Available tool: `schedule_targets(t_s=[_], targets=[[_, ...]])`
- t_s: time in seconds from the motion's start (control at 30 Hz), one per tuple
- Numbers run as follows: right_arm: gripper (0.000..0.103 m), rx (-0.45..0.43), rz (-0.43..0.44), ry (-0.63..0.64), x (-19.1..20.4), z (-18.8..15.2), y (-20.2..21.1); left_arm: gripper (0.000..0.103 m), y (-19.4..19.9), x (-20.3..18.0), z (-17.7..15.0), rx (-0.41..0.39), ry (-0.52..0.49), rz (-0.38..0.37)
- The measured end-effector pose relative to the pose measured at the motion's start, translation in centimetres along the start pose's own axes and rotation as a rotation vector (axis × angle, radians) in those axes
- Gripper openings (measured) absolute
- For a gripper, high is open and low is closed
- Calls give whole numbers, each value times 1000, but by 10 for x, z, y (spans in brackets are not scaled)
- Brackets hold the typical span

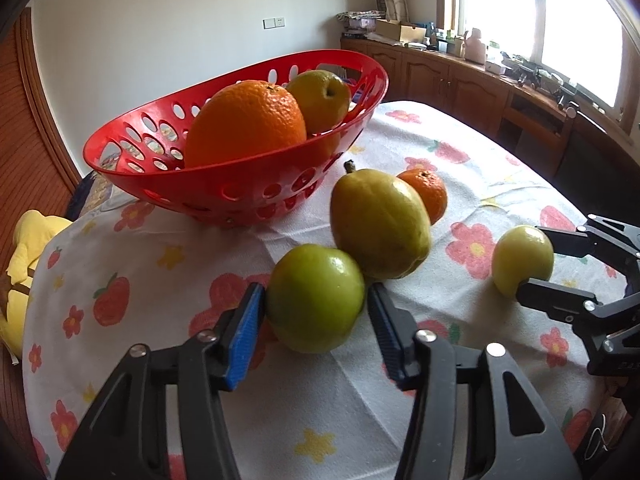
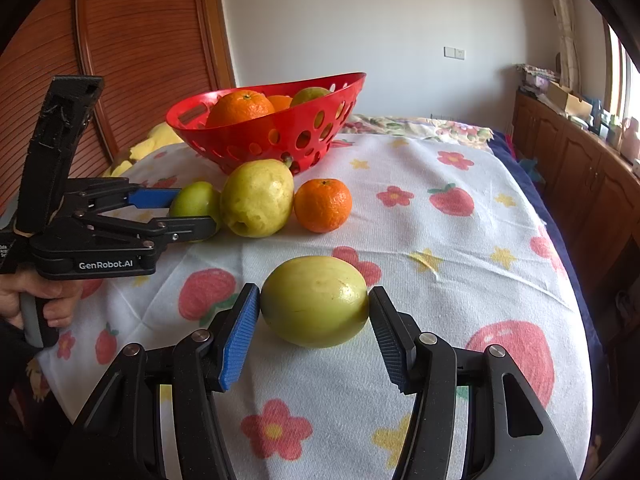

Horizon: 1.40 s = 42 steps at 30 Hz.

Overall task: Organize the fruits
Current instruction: 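Close left tool on the green apple and lift it while right tool holds the yellow fruit, then carry the green apple and yellow fruit over the red basket with both tools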

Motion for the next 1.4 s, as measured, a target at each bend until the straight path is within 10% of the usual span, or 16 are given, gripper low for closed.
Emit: schedule_targets(t_s=[1.4], targets=[[57,-29,17,3,0,11,12,50,86,31,13,-199,86,-11]])
Point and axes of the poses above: each gripper's, at about its wrist camera, not at the fingertips, and y roughly against the way its jaws point, x to its left, z to its top, the point moved 1 cm from there along -y, roughly the way its jaws point
